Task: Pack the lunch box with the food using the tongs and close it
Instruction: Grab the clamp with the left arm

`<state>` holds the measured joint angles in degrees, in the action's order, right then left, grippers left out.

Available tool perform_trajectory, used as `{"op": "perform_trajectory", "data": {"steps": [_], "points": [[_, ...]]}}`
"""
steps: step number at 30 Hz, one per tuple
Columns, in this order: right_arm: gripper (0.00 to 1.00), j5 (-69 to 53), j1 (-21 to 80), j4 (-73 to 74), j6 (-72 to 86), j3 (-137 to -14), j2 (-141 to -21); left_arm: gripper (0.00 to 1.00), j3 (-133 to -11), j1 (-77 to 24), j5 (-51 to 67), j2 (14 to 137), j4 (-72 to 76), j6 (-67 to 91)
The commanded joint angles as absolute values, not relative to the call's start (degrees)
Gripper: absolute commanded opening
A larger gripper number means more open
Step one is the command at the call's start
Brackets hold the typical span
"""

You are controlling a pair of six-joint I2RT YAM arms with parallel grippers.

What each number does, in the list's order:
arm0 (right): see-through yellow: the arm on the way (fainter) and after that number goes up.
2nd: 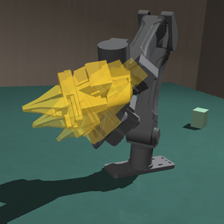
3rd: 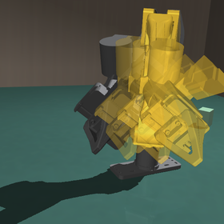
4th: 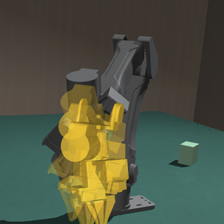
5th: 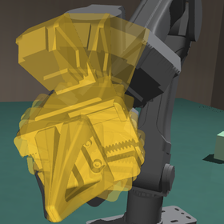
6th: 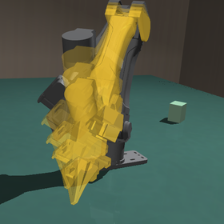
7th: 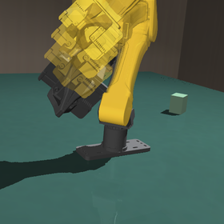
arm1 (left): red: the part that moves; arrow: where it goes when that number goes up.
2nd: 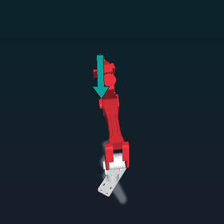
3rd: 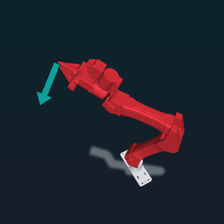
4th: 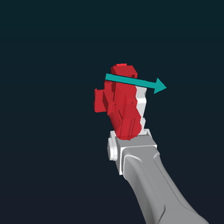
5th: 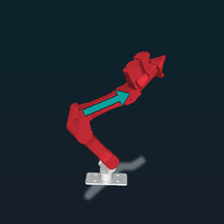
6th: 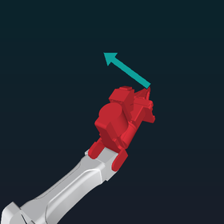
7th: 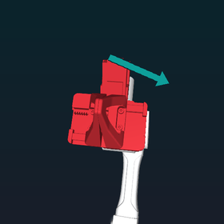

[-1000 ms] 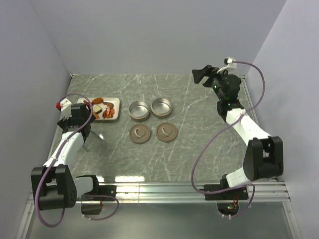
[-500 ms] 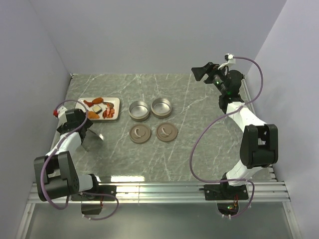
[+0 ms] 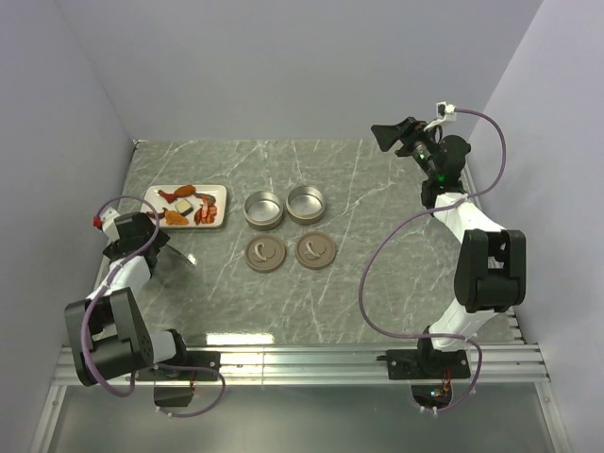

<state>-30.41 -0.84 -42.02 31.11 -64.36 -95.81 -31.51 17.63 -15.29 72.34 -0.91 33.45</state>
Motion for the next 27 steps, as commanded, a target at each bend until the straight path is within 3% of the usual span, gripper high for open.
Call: {"op": "perform_trajectory", "data": {"steps": [1, 10, 27], "points": [[1.00, -31.90, -1.93, -47.28, 32.34, -63.37, -93.69, 0.86, -31.29, 19.24, -12.40, 72.77, 3.25, 32.17], [1.00, -33.39, -2.64, -50.18, 33.66, -61.61, -92.72, 0.80, -32.34, 21.62, -9.15, 76.11, 5.80, 31.29], [1.00, -35.07, -3.60, -54.41, 34.80, -60.20, -92.81, 0.77, -34.81, 22.41, -5.36, 82.97, 9.75, 29.97]]}}
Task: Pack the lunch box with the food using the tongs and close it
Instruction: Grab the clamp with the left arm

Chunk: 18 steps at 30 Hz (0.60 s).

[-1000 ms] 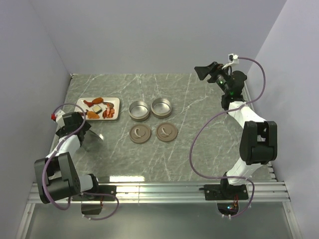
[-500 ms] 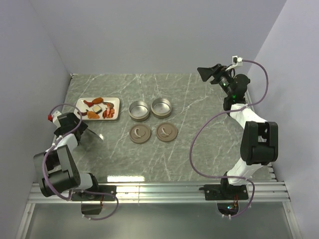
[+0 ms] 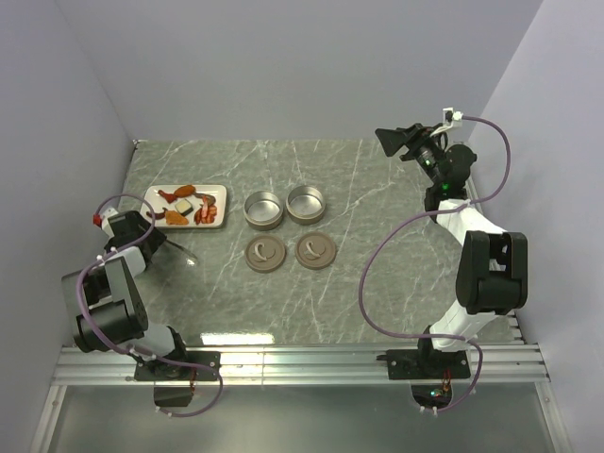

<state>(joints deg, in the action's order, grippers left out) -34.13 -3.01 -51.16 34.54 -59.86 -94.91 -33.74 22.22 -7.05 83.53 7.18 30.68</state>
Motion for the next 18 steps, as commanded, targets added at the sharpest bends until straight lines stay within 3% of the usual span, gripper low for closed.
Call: {"op": "perform_trajectory", "data": {"steps": [1, 8, 18], "points": [[1.00, -35.07, -3.60, -54.32, 34.72, -60.29, -93.07, 0.77, -34.54, 22.41, -5.10, 82.53, 10.02, 29.97], [1.00, -35.86, -3.60, -54.14, 35.07, -61.35, -94.31, 0.77, -33.57, 22.50, -5.19, 79.01, 11.42, 30.94], [1.00, -35.51, -3.78, -52.91, 34.54, -62.14, -94.92, 0.78, -36.12, 22.59, -5.36, 83.67, 9.67, 32.34]]}}
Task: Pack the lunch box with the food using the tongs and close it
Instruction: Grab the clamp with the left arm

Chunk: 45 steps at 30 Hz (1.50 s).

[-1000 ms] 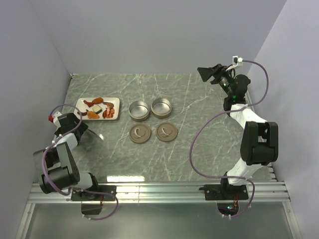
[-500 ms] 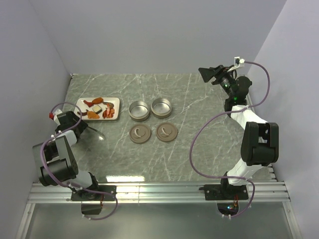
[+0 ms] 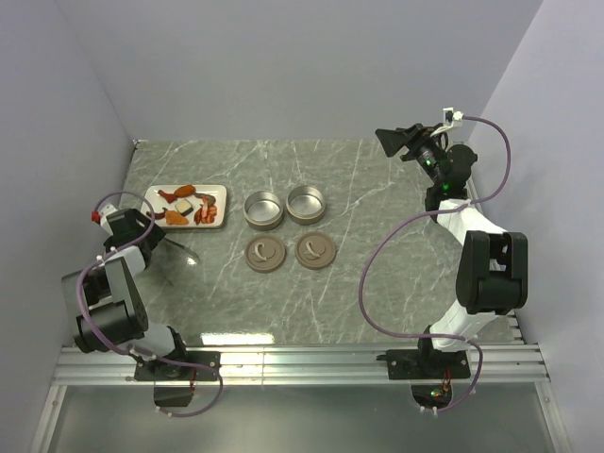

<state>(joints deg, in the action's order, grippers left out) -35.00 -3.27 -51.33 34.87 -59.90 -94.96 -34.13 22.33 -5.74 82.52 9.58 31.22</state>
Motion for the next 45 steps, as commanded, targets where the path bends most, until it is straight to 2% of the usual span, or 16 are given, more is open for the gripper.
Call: {"op": "perform_trajectory", "data": {"steps": [1, 18, 20, 23, 24, 28, 37, 45], "points": [[1.00, -35.42, -3.78, -52.82, 34.63, -62.23, -95.01, 0.77, -36.21, 22.67, -5.88, 83.76, 9.58, 32.34], [1.00, -36.12, -4.31, -53.79, 35.86, -62.67, -96.50, 0.81, -39.81, 22.68, -8.26, 90.44, 6.42, 31.29], [1.00, -36.21, -4.48, -53.79, 35.86, -62.93, -96.59, 0.79, -39.99, 22.67, -8.70, 90.70, 6.42, 30.85], [1.00, -36.56, -4.48, -53.79, 35.95, -62.93, -96.68, 0.68, -40.52, 22.67, -8.88, 91.40, 6.15, 30.32], [1.00, -36.48, -4.48, -53.88, 35.95, -62.93, -96.68, 0.59, -40.87, 22.68, -8.35, 91.67, 6.07, 30.15], [1.00, -36.47, -4.48, -53.79, 35.86, -62.84, -96.68, 0.43, -40.70, 22.68, -7.12, 90.80, 5.80, 29.10], [1.00, -36.82, -4.48, -53.79, 36.56, -63.63, -97.47, 0.40, -37.79, 22.06, -9.39, 77.46, 3.61, 28.22], [0.99, -37.97, -4.04, -55.02, 37.88, -64.25, -98.35, 0.40, -36.39, 14.95, -13.97, 64.44, 4.39, 25.40]]}}
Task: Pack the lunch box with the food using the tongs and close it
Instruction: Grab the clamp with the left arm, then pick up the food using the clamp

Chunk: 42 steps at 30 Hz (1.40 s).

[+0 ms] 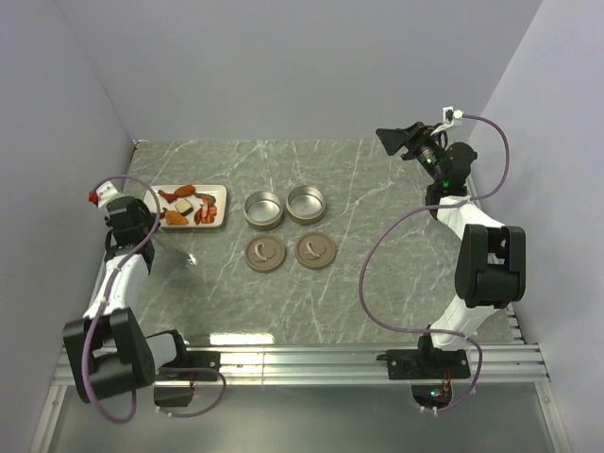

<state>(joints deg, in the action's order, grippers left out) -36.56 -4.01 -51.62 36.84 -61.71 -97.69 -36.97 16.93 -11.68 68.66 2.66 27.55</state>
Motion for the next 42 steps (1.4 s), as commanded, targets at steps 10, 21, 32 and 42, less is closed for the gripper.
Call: {"op": "perform_trajectory", "data": {"steps": [10, 21, 32, 42], "points": [[0.98, -40.08, -1.06, -54.32, 36.57, -63.20, -94.31, 0.41, -36.38, 7.56, -14.59, 57.04, 10.98, 22.68], [0.98, -34.02, 8.25, -41.93, 24.96, -57.48, -80.78, 0.42, -39.29, -2.81, -17.13, 58.09, 20.73, 17.50], [0.98, -29.71, 13.18, -38.06, 21.54, -49.84, -70.41, 0.44, -39.99, -5.01, -16.61, 61.61, 28.82, 12.75], [0.98, -26.19, 15.20, -36.83, 21.09, -43.69, -63.81, 0.44, -39.90, -5.19, -13.19, 66.35, 32.43, 10.46]]}}
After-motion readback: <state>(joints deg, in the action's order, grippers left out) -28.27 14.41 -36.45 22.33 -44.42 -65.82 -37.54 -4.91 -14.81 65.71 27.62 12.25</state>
